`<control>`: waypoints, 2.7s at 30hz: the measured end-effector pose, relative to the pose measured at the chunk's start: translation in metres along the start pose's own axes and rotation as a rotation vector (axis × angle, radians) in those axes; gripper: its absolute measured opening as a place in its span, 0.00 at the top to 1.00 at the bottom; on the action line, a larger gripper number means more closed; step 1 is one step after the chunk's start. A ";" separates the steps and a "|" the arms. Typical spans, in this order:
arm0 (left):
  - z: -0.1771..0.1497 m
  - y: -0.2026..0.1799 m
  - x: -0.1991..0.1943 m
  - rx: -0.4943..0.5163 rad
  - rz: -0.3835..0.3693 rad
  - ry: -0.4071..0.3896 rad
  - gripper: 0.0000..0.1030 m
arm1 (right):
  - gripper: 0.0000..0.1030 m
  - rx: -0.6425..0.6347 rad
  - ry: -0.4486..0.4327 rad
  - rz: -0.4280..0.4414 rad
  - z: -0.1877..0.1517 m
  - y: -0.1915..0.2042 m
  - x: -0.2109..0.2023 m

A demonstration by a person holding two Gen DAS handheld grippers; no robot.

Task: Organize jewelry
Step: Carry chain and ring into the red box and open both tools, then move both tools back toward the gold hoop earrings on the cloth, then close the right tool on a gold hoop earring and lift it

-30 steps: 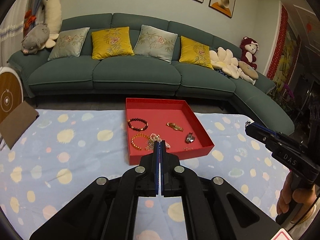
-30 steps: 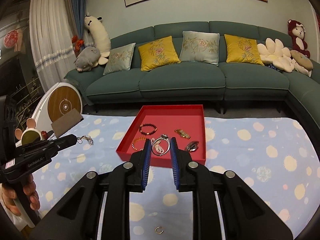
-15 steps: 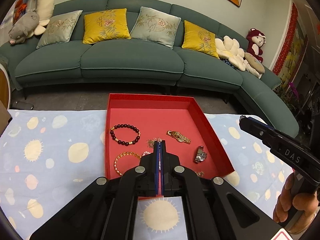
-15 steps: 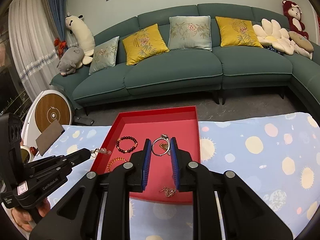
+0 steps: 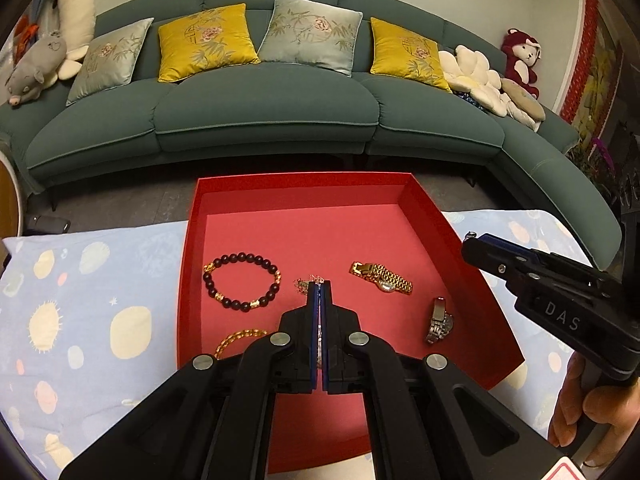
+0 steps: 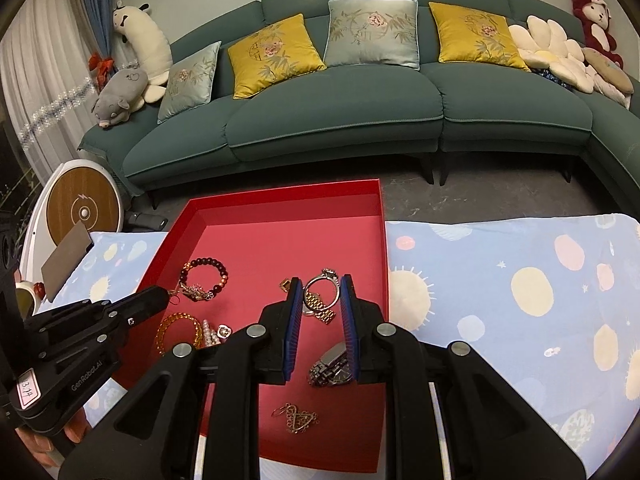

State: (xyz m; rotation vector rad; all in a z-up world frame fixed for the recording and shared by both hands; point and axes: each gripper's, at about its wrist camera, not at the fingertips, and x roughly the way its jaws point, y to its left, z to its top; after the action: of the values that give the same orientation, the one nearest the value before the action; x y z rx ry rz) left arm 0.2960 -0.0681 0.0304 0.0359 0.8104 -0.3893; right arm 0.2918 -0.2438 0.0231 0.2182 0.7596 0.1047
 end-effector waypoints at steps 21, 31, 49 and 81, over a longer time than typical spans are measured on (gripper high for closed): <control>0.015 -0.001 0.026 -0.031 0.003 0.022 0.75 | 0.80 0.021 0.012 0.007 0.010 -0.014 0.020; 0.017 0.016 -0.060 -0.038 0.015 -0.069 0.75 | 0.65 0.008 -0.126 -0.009 0.014 -0.012 -0.077; -0.101 0.018 -0.183 -0.135 0.012 -0.035 0.75 | 0.63 0.046 -0.139 -0.037 -0.108 -0.012 -0.208; -0.175 -0.025 -0.147 -0.063 -0.025 0.111 0.75 | 0.65 -0.094 0.162 -0.168 -0.172 -0.003 -0.080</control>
State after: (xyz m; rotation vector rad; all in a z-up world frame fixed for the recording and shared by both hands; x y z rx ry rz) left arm 0.0732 -0.0118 0.0167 -0.0117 0.9332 -0.3878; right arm 0.1153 -0.2335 -0.0453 0.0558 0.9284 -0.0012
